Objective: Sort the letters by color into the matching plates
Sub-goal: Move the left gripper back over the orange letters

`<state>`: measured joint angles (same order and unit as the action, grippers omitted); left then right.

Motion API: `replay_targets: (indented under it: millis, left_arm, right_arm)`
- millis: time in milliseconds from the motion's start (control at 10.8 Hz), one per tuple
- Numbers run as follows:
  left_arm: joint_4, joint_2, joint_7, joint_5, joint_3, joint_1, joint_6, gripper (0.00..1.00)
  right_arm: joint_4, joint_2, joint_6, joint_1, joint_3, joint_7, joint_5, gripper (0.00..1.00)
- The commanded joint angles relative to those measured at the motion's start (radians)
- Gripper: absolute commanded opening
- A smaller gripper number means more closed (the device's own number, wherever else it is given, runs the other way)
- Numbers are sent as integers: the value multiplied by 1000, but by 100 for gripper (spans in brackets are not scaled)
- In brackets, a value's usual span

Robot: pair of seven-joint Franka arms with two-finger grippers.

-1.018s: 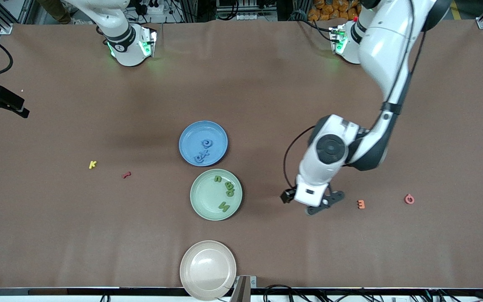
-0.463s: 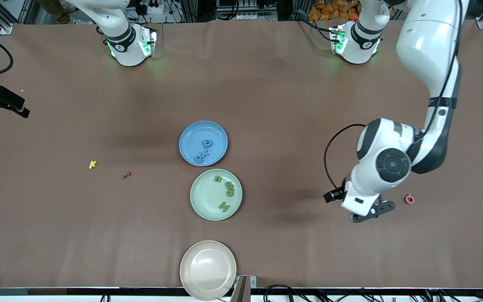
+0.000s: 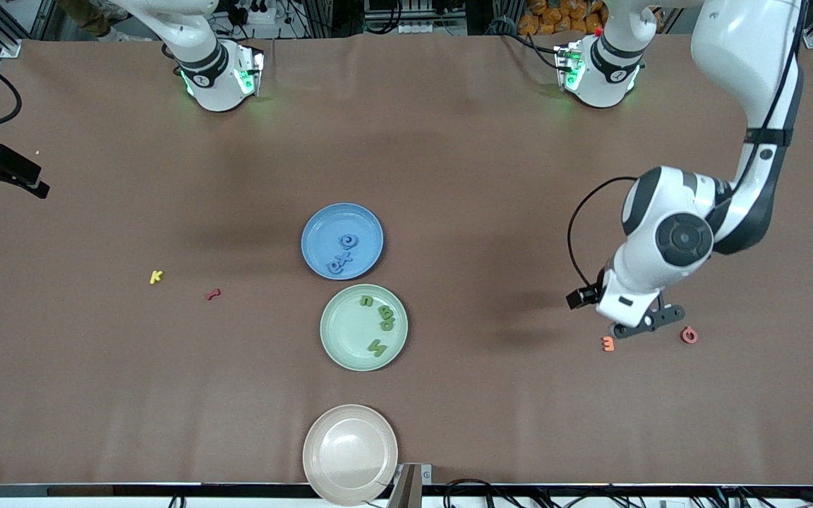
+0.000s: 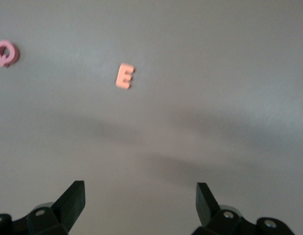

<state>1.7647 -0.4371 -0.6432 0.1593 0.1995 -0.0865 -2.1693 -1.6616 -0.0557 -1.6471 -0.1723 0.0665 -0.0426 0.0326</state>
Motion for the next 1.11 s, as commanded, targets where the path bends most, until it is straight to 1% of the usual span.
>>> replay_targets:
  millis: [0,93,185,278,370,555,648,833,926,1018]
  left_arm:
    - [304,225,124,-12,11,55,-78,100]
    - [327,251,179,-14,14,85,-78,100]
    - [338,265,198,-18,14,91,-77,100]
    - [329,268,204,-21,14,93,-69,100]
    - [306,268,203,-26,15,97,-34,100]
    - [196,270,203,-46,17,96,92,100]
    - [158,288,215,-44,17,94,155,100]
    - [154,349,223,-58,20,87,192,100]
    - [154,379,226,-63,43,94,241,100]
    - [162,420,226,-101,44,96,253,100]
  right_arm:
    - [-3,-7,1,-16,7,0,17,100]
    - [-3,-7,1,-16,7,0,17,100]
    - [-3,-7,3,-15,7,0,17,100]
    - [-4,-9,3,-15,4,0,17,100]
    - [-3,-7,3,-13,4,0,17,100]
    - [-3,-7,3,-15,4,0,17,100]
    - [-4,-7,3,-15,4,0,17,100]
    - [-4,-9,3,-15,4,0,17,100]
    - [-4,-9,3,-15,4,0,17,100]
    - [-4,-7,4,-15,4,0,17,100]
